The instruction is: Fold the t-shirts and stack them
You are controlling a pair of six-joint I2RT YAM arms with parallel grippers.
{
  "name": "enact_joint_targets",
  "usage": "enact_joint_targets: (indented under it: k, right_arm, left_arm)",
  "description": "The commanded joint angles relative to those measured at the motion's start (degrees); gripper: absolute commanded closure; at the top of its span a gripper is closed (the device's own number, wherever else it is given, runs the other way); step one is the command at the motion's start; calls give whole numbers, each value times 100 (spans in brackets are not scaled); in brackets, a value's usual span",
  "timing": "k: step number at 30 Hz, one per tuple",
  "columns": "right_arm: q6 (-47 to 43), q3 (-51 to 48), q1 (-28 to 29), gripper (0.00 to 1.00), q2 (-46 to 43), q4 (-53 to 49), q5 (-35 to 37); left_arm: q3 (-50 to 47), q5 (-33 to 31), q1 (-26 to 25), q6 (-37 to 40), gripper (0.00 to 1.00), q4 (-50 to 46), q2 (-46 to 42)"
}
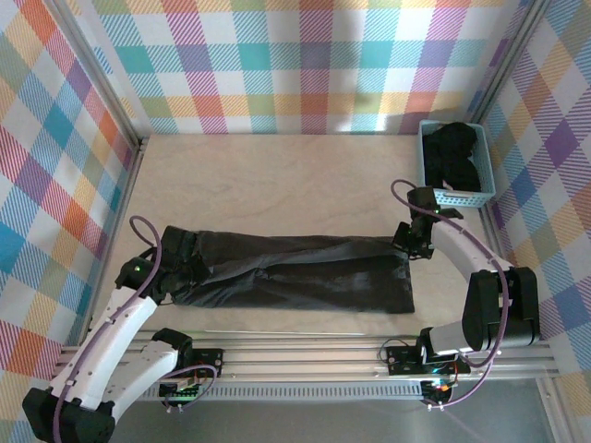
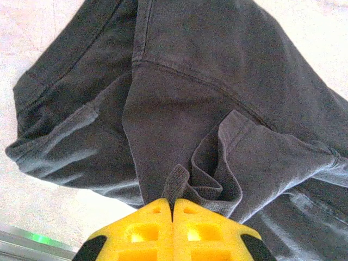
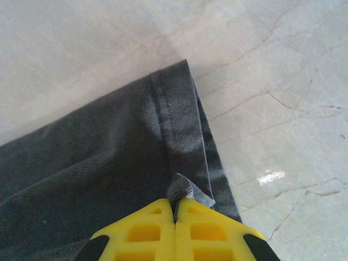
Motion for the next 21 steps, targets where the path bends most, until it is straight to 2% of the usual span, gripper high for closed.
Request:
enact_joint_targets:
  k: [1, 5, 7, 12, 17, 21]
  right_arm:
    - [86, -164, -28, 95, -303, -37, 139]
    - [302, -290, -23, 72, -803, -176, 167]
    - [411, -367, -11, 69, -1107, -154, 122]
    - [510, -273, 29, 68, -1047, 138, -464]
    - [679, 15, 236, 70, -173, 378, -765]
    - [807, 198, 235, 70, 473, 314, -691]
  left_arm:
    - [-253, 130, -83, -265, 100, -85, -48]
    - [-517, 288, -136, -409, 100, 105, -61]
    - [-570, 295, -162, -411, 100, 155, -56]
    - [-562, 253, -178, -362, 100, 188, 0]
    - [-521, 108, -172, -384, 100, 154, 65]
    - [-502, 64, -180, -402, 100, 171, 48]
